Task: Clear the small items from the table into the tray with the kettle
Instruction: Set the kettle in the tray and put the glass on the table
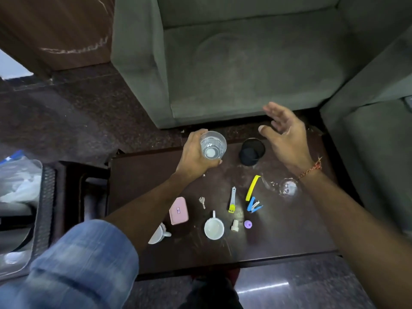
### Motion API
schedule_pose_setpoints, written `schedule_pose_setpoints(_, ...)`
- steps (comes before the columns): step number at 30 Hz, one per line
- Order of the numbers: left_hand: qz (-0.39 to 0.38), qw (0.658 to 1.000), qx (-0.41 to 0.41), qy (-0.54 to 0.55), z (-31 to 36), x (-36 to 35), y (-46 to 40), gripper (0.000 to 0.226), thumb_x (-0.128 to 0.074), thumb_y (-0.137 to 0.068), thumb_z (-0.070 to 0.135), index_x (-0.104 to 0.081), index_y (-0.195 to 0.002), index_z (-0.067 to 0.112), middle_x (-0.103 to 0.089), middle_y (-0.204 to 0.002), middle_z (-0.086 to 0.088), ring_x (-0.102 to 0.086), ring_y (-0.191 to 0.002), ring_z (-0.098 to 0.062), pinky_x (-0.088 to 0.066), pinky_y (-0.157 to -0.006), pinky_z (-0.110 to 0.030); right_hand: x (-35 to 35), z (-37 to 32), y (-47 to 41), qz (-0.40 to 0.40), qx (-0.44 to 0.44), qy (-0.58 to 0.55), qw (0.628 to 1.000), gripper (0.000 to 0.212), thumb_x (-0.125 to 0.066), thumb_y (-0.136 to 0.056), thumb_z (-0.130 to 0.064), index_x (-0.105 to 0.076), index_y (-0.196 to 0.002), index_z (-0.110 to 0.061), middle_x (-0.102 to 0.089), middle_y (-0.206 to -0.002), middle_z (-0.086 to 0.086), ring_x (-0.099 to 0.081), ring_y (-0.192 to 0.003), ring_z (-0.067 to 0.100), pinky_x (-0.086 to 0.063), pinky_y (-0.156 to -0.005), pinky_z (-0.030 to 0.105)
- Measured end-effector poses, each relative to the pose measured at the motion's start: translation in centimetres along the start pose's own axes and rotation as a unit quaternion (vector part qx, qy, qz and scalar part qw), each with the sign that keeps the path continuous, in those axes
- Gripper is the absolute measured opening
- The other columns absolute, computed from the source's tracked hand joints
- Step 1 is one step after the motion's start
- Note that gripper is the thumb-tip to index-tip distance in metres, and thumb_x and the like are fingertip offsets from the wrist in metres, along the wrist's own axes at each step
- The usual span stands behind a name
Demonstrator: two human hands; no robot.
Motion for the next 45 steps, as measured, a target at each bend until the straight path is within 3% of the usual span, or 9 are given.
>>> schedule_pose_setpoints(6,-0.029,1.0,0.007,-0.003,-5.2,-4.2,-1.4,0.089,-0.093,-0.052,0.024,-0.051,-0.13,0.01,-0.05,-0.129,-0.004,-0.05,-0.118,-0.013,-0.037,-0.097,-0.016,-1.5,4.4,-0.4,0.014,-0.009,-0.004,1.0,0.05,-0.067,-0.082,0.001,-0.056,-0.128,-0.014,-0.064,-0.124,-0.003,-0.058,-0.121,0.007,-0.043,-0.106,0.025)
schedule_pose_setpoints(9,-0.033,0.999,0.006,0.005,-7.2,-5.8,-1.6,0.09,-0.093,-0.052,0.018,-0.049,-0.13,0.007,-0.05,-0.129,-0.007,-0.051,-0.118,-0.016,-0.038,-0.097,-0.019,-2.3,6.5,-0.1,0.023,-0.023,-0.021,0.999,0.05,-0.066,-0.082,0.004,-0.057,-0.128,-0.013,-0.065,-0.123,-0.002,-0.058,-0.12,0.006,-0.043,-0.105,0.023)
schedule_pose_setpoints(13,-0.037,0.999,0.006,0.009,-9.2,-7.1,-2.1,0.092,-0.093,-0.049,0.012,-0.048,-0.129,0.006,-0.048,-0.127,-0.003,-0.051,-0.118,-0.021,-0.035,-0.094,-0.016,-2.6,8.9,0.6,0.034,-0.03,-0.038,0.998,0.05,-0.066,-0.082,0.007,-0.058,-0.125,-0.016,-0.066,-0.12,-0.004,-0.059,-0.12,0.007,-0.043,-0.108,0.029)
schedule_pose_setpoints(18,-0.051,0.999,0.011,0.012,-11.0,-8.3,-2.8,0.096,-0.094,-0.05,0.016,-0.045,-0.133,0.007,-0.047,-0.132,-0.008,-0.049,-0.118,-0.016,-0.034,-0.095,-0.015,-2.7,11.5,1.8,0.041,-0.028,-0.048,0.998,0.049,-0.065,-0.081,0.005,-0.059,-0.121,-0.023,-0.067,-0.118,-0.009,-0.061,-0.119,0.008,-0.044,-0.108,0.035)
schedule_pose_setpoints(22,-0.066,0.998,0.017,0.014,-12.0,-9.1,-2.9,0.098,-0.094,-0.05,0.017,-0.044,-0.134,0.008,-0.046,-0.131,-0.006,-0.046,-0.116,-0.01,-0.033,-0.094,-0.013,-3.0,12.7,2.1,0.046,-0.033,-0.044,0.997,0.048,-0.066,-0.082,0.003,-0.059,-0.122,-0.023,-0.067,-0.118,-0.011,-0.061,-0.118,0.004,-0.043,-0.108,0.026)
schedule_pose_setpoints(26,-0.066,0.998,0.02,0.005,-13.1,-9.7,-2.8,0.097,-0.094,-0.051,0.017,-0.044,-0.134,0.008,-0.046,-0.132,-0.006,-0.044,-0.114,-0.007,-0.026,-0.089,0.001,-3.3,12.8,1.9,0.05,-0.034,-0.048,0.997,0.048,-0.064,-0.083,0.006,-0.058,-0.123,-0.019,-0.067,-0.117,-0.008,-0.061,-0.116,0.001,-0.042,-0.105,0.019)
schedule_pose_setpoints(33,-0.066,0.998,0.017,0.007,-13.4,-9.7,-3.4,0.097,-0.093,-0.052,0.017,-0.044,-0.135,0.01,-0.046,-0.132,-0.006,-0.046,-0.115,-0.009,-0.034,-0.093,-0.013,-3.0,13.5,2.4,0.059,-0.043,-0.053,0.996,0.046,-0.063,-0.084,0.009,-0.059,-0.124,-0.013,-0.067,-0.118,-0.002,-0.062,-0.115,0.003,-0.043,-0.104,0.018)
schedule_pose_setpoints(40,-0.078,0.997,0.016,0.002,-13.1,-9.8,-3.6,0.102,-0.094,-0.05,0.022,-0.041,-0.138,0.012,-0.045,-0.133,-0.004,-0.046,-0.116,-0.011,-0.043,-0.099,-0.029,-3.5,14.7,3.2,0.055,-0.056,-0.06,0.995,0.048,-0.066,-0.081,0.006,-0.06,-0.12,-0.021,-0.068,-0.119,-0.005,-0.061,-0.117,0.005,-0.043,-0.105,0.02)
schedule_pose_setpoints(45,-0.113,0.993,0.023,-0.001,-12.9,-9.9,-3.0,0.13,-0.096,-0.047,0.027,-0.019,-0.152,0.015,-0.029,-0.152,-0.006,-0.033,-0.138,-0.016,-0.028,-0.11,-0.025,-4.3,13.8,3.3,0.046,-0.05,-0.064,0.996,0.048,-0.065,-0.082,0.008,-0.058,-0.122,-0.017,-0.067,-0.118,-0.003,-0.061,-0.116,0.004,-0.043,-0.105,0.02)
Point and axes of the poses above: each hand's wrist, its own y-axis away from the middle knuckle, its own x-axis out of the back of the hand, z = x × y, the point moved 10 cm from there along -y, towards the middle knuckle
